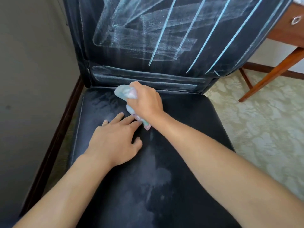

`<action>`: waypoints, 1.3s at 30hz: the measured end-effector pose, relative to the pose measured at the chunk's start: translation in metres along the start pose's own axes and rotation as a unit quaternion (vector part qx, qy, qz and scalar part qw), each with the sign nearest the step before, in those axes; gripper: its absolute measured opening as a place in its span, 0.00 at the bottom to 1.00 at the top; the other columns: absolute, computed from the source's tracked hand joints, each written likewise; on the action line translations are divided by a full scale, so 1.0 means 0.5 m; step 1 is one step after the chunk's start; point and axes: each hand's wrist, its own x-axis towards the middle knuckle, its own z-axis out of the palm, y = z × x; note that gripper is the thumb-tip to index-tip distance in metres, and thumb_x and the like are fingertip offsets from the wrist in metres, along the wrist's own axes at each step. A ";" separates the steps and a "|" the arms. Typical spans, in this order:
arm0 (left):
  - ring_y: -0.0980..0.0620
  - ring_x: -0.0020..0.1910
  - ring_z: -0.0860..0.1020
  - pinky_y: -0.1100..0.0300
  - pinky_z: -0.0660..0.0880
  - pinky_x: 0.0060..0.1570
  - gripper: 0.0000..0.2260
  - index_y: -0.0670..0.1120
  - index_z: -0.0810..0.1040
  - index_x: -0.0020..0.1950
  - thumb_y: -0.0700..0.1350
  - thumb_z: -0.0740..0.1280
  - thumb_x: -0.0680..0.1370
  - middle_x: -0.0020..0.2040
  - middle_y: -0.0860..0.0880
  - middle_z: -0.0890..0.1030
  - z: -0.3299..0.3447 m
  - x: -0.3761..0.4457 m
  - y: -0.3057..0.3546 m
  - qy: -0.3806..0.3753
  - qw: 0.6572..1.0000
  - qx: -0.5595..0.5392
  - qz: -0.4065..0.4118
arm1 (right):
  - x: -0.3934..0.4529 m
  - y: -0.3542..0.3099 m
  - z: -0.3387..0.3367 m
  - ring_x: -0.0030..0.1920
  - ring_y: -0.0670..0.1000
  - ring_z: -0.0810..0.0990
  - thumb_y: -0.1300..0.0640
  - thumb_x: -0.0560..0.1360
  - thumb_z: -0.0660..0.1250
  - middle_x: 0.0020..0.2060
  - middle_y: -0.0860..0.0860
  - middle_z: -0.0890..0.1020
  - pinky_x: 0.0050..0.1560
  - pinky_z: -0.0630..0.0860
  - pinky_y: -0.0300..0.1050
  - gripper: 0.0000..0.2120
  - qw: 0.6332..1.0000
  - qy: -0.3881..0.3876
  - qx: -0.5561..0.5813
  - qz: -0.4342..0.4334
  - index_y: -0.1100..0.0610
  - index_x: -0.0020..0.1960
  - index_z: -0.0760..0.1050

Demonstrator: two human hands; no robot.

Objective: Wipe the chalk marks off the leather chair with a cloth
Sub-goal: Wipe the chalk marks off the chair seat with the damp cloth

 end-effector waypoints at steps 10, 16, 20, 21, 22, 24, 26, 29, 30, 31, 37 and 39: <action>0.29 0.81 0.35 0.24 0.54 0.74 0.33 0.72 0.42 0.81 0.69 0.57 0.81 0.84 0.48 0.32 -0.018 0.013 -0.049 -0.133 0.980 -0.036 -0.141 | -0.013 0.317 -0.146 0.53 0.65 0.80 0.59 0.76 0.62 0.52 0.61 0.83 0.45 0.68 0.50 0.09 0.922 0.141 -0.164 0.321 0.58 0.55 0.77; 0.26 0.80 0.36 0.25 0.57 0.73 0.32 0.71 0.42 0.81 0.68 0.56 0.82 0.84 0.47 0.32 -0.012 0.010 -0.052 -0.139 0.983 -0.015 -0.119 | 0.029 0.119 -0.035 0.50 0.61 0.82 0.56 0.74 0.63 0.48 0.55 0.84 0.42 0.70 0.47 0.09 0.958 0.093 -0.143 0.230 0.54 0.53 0.76; 0.27 0.80 0.36 0.26 0.61 0.73 0.32 0.71 0.41 0.81 0.67 0.57 0.82 0.84 0.48 0.32 -0.010 0.008 -0.061 -0.140 0.984 -0.014 -0.109 | 0.056 -0.073 0.053 0.52 0.59 0.82 0.57 0.74 0.66 0.50 0.54 0.84 0.42 0.68 0.46 0.10 0.988 0.036 -0.074 0.134 0.55 0.55 0.77; 0.27 0.80 0.37 0.27 0.64 0.72 0.32 0.71 0.41 0.81 0.67 0.57 0.82 0.84 0.48 0.32 -0.009 0.008 -0.065 -0.137 0.985 -0.012 -0.107 | 0.059 -0.101 0.068 0.52 0.59 0.83 0.58 0.74 0.66 0.50 0.54 0.84 0.42 0.68 0.46 0.10 0.992 0.027 -0.057 0.113 0.55 0.55 0.77; 0.27 0.80 0.37 0.28 0.66 0.71 0.32 0.71 0.42 0.81 0.67 0.57 0.82 0.84 0.49 0.32 -0.008 0.009 -0.068 -0.135 0.985 -0.009 -0.105 | 0.059 -0.117 0.076 0.51 0.58 0.83 0.58 0.74 0.66 0.49 0.54 0.84 0.42 0.68 0.46 0.09 0.994 0.018 -0.044 0.094 0.55 0.54 0.77; 0.27 0.81 0.38 0.30 0.68 0.71 0.32 0.71 0.43 0.81 0.67 0.58 0.82 0.84 0.49 0.33 -0.006 0.010 -0.070 -0.131 0.986 -0.007 -0.106 | 0.058 -0.117 0.070 0.49 0.59 0.82 0.57 0.74 0.66 0.47 0.54 0.84 0.41 0.68 0.46 0.08 0.997 0.003 -0.024 0.072 0.54 0.52 0.77; 0.28 0.81 0.38 0.30 0.66 0.72 0.32 0.72 0.42 0.80 0.68 0.57 0.82 0.85 0.49 0.34 -0.003 0.009 -0.068 -0.125 0.986 -0.001 -0.108 | 0.058 -0.090 0.046 0.48 0.60 0.81 0.55 0.73 0.65 0.45 0.53 0.84 0.41 0.70 0.47 0.06 0.998 -0.020 -0.016 0.065 0.52 0.50 0.76; 0.30 0.82 0.38 0.32 0.65 0.74 0.32 0.73 0.40 0.80 0.70 0.55 0.81 0.85 0.50 0.34 -0.004 0.003 -0.071 -0.114 0.988 0.004 -0.105 | 0.060 -0.010 0.001 0.49 0.62 0.81 0.53 0.73 0.65 0.48 0.54 0.83 0.42 0.73 0.48 0.07 0.994 -0.012 -0.046 0.102 0.50 0.51 0.75; 0.31 0.82 0.38 0.32 0.65 0.74 0.32 0.73 0.41 0.80 0.70 0.55 0.81 0.85 0.50 0.34 -0.005 0.001 -0.074 -0.111 0.988 0.000 -0.105 | 0.056 0.033 -0.020 0.50 0.62 0.81 0.52 0.73 0.66 0.49 0.55 0.83 0.43 0.74 0.48 0.09 0.989 0.009 -0.059 0.136 0.50 0.52 0.76; 0.32 0.82 0.38 0.33 0.65 0.74 0.32 0.73 0.41 0.80 0.71 0.55 0.81 0.85 0.50 0.34 -0.007 0.001 -0.076 -0.109 0.988 -0.003 -0.105 | 0.048 0.085 -0.044 0.51 0.63 0.81 0.52 0.73 0.66 0.50 0.55 0.83 0.44 0.74 0.48 0.11 0.981 0.035 -0.076 0.178 0.50 0.54 0.77; 0.28 0.82 0.45 0.37 0.68 0.72 0.32 0.71 0.45 0.81 0.70 0.56 0.81 0.86 0.48 0.38 -0.015 0.003 -0.076 -0.093 0.992 0.026 -0.079 | 0.030 0.292 -0.139 0.60 0.63 0.79 0.58 0.77 0.65 0.58 0.59 0.82 0.56 0.77 0.54 0.14 0.898 0.171 -0.075 0.398 0.57 0.61 0.77; 0.27 0.82 0.46 0.37 0.68 0.72 0.32 0.70 0.46 0.82 0.69 0.57 0.82 0.86 0.47 0.39 -0.016 0.004 -0.078 -0.090 0.993 0.023 -0.075 | 0.039 0.264 -0.118 0.59 0.63 0.79 0.58 0.77 0.66 0.57 0.60 0.81 0.57 0.77 0.55 0.12 0.889 0.188 -0.057 0.414 0.58 0.60 0.77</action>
